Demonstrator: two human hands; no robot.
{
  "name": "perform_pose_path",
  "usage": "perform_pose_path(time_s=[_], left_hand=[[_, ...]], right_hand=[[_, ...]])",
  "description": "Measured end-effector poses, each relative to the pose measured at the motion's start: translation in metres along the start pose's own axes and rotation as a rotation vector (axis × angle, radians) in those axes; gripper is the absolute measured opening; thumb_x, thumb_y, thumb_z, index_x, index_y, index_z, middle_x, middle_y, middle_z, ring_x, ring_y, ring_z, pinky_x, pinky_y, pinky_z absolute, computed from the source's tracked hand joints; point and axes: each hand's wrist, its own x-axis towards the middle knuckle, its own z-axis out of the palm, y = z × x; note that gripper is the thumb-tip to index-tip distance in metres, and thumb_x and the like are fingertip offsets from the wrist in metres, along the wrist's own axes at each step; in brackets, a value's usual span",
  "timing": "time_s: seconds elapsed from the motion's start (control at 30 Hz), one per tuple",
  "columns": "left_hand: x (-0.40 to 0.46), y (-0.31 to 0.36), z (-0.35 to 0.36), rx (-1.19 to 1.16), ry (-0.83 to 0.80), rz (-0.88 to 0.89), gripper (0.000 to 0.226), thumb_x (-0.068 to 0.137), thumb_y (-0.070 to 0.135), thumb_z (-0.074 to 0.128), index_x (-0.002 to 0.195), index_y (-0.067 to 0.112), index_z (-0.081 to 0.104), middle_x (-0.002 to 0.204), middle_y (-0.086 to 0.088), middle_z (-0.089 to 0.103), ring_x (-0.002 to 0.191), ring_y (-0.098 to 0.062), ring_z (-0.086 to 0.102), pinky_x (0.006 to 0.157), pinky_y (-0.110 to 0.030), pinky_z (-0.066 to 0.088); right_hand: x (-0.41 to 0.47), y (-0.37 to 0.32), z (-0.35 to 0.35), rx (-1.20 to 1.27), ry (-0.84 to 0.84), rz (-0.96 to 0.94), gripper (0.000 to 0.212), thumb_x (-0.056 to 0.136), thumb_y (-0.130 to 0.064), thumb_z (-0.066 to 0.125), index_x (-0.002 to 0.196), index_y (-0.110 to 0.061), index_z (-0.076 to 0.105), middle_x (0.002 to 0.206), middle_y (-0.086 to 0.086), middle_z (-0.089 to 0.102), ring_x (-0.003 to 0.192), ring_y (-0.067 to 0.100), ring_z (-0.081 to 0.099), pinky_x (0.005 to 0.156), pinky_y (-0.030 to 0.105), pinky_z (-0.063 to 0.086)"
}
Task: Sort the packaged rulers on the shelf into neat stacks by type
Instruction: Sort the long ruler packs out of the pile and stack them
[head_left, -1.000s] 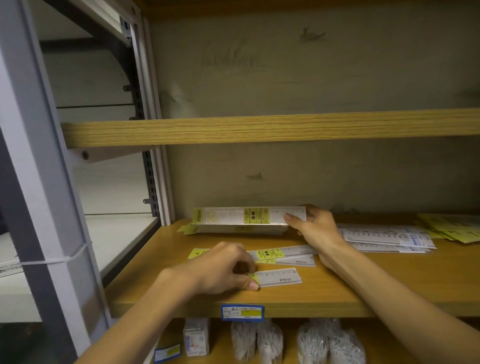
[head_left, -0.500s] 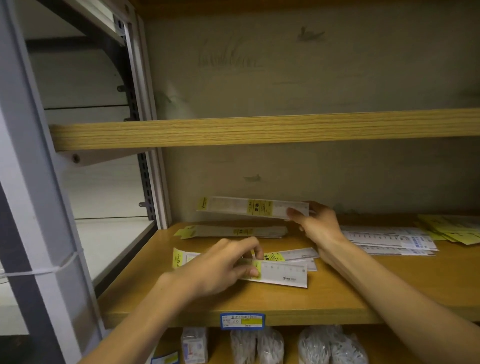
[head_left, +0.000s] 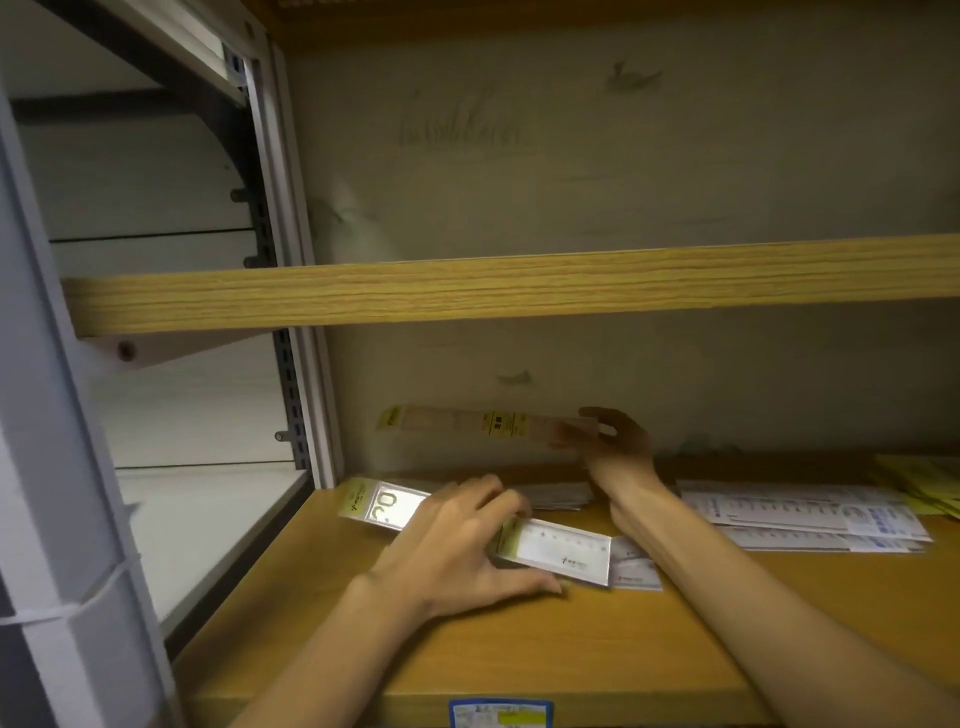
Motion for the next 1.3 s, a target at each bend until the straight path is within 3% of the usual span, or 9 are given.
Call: perform_pose_path(time_s=[0.13, 0.27, 0.37, 0.63, 0.73, 0.83, 1.0, 1.17, 1.3], left_hand=[[-0.001, -0.003, 0.003, -0.008, 0.027, -0.033, 0.059, 0.075, 0.080, 0.049, 0.104, 0.030, 0.058, 0.100, 0.009, 0.058, 0.087, -0.009, 0.055, 0.070, -0.022, 0.042], [-0.004, -0.005, 0.005, 0.001, 0.018, -0.060, 0.061, 0.076, 0.081, 0.045, 0.104, 0.029, 0.059, 0.097, 0.009, 0.058, 0.084, -0.011, 0.056, 0.068, -0.026, 0.046], [-0.005, -0.008, 0.005, -0.009, -0.005, -0.122, 0.065, 0.075, 0.084, 0.040, 0.107, 0.031, 0.058, 0.103, 0.010, 0.058, 0.089, -0.012, 0.057, 0.073, -0.030, 0.048], [-0.007, -0.010, 0.006, -0.034, 0.022, -0.144, 0.065, 0.074, 0.084, 0.042, 0.108, 0.032, 0.058, 0.106, 0.013, 0.060, 0.094, -0.008, 0.057, 0.076, -0.027, 0.048], [-0.007, -0.010, 0.005, -0.070, 0.027, -0.157, 0.064, 0.073, 0.083, 0.046, 0.109, 0.032, 0.058, 0.106, 0.013, 0.058, 0.094, -0.007, 0.055, 0.075, -0.026, 0.048], [-0.008, -0.010, 0.003, -0.094, 0.033, -0.178, 0.068, 0.070, 0.084, 0.048, 0.111, 0.032, 0.057, 0.110, 0.013, 0.056, 0.096, -0.006, 0.053, 0.077, -0.025, 0.047], [-0.009, -0.011, 0.005, -0.070, 0.007, -0.193, 0.067, 0.069, 0.084, 0.049, 0.111, 0.033, 0.057, 0.112, 0.012, 0.055, 0.099, -0.007, 0.053, 0.081, -0.027, 0.048], [-0.010, -0.014, 0.007, -0.046, 0.027, -0.195, 0.065, 0.071, 0.083, 0.047, 0.111, 0.033, 0.057, 0.111, 0.014, 0.054, 0.096, -0.005, 0.053, 0.079, -0.024, 0.048], [-0.010, -0.015, 0.008, -0.051, 0.040, -0.196, 0.062, 0.073, 0.082, 0.048, 0.110, 0.033, 0.059, 0.109, 0.014, 0.053, 0.094, -0.005, 0.053, 0.077, -0.025, 0.048]], right_hand=[[0.007, 0.010, 0.004, -0.032, -0.009, -0.018, 0.044, 0.081, -0.013, 0.077, 0.119, -0.010, 0.056, 0.110, 0.003, 0.060, 0.080, 0.003, 0.056, 0.056, 0.009, 0.046], [0.009, 0.018, 0.005, -0.132, -0.020, -0.036, 0.046, 0.080, -0.020, 0.078, 0.120, -0.012, 0.058, 0.118, 0.003, 0.058, 0.097, 0.013, 0.054, 0.068, 0.014, 0.044], [0.008, 0.019, 0.006, -0.163, -0.061, -0.040, 0.044, 0.081, -0.019, 0.077, 0.119, -0.011, 0.058, 0.110, -0.001, 0.054, 0.088, 0.010, 0.053, 0.055, 0.004, 0.041], [0.009, 0.027, 0.007, -0.204, -0.066, -0.052, 0.040, 0.078, -0.021, 0.079, 0.111, -0.015, 0.059, 0.113, 0.004, 0.060, 0.104, 0.019, 0.057, 0.086, 0.030, 0.049], [0.010, 0.029, 0.006, -0.254, -0.079, -0.096, 0.041, 0.077, -0.022, 0.081, 0.111, -0.011, 0.060, 0.111, 0.004, 0.061, 0.100, 0.016, 0.057, 0.077, 0.020, 0.048], [0.008, 0.030, 0.004, -0.400, -0.098, -0.135, 0.047, 0.078, -0.031, 0.079, 0.116, -0.010, 0.061, 0.111, 0.003, 0.062, 0.095, 0.013, 0.055, 0.066, 0.012, 0.040], [0.005, 0.034, 0.001, -0.724, -0.097, -0.206, 0.054, 0.083, -0.046, 0.070, 0.123, -0.011, 0.060, 0.120, 0.006, 0.064, 0.112, 0.023, 0.058, 0.078, 0.020, 0.036], [0.007, 0.041, -0.002, -0.923, -0.156, -0.200, 0.056, 0.084, -0.062, 0.058, 0.118, -0.018, 0.062, 0.117, 0.002, 0.066, 0.113, 0.028, 0.057, 0.089, 0.031, 0.045], [0.005, 0.036, -0.003, -0.908, -0.149, -0.234, 0.042, 0.089, -0.055, 0.057, 0.107, -0.018, 0.066, 0.113, 0.000, 0.068, 0.109, 0.024, 0.060, 0.090, 0.029, 0.043]])
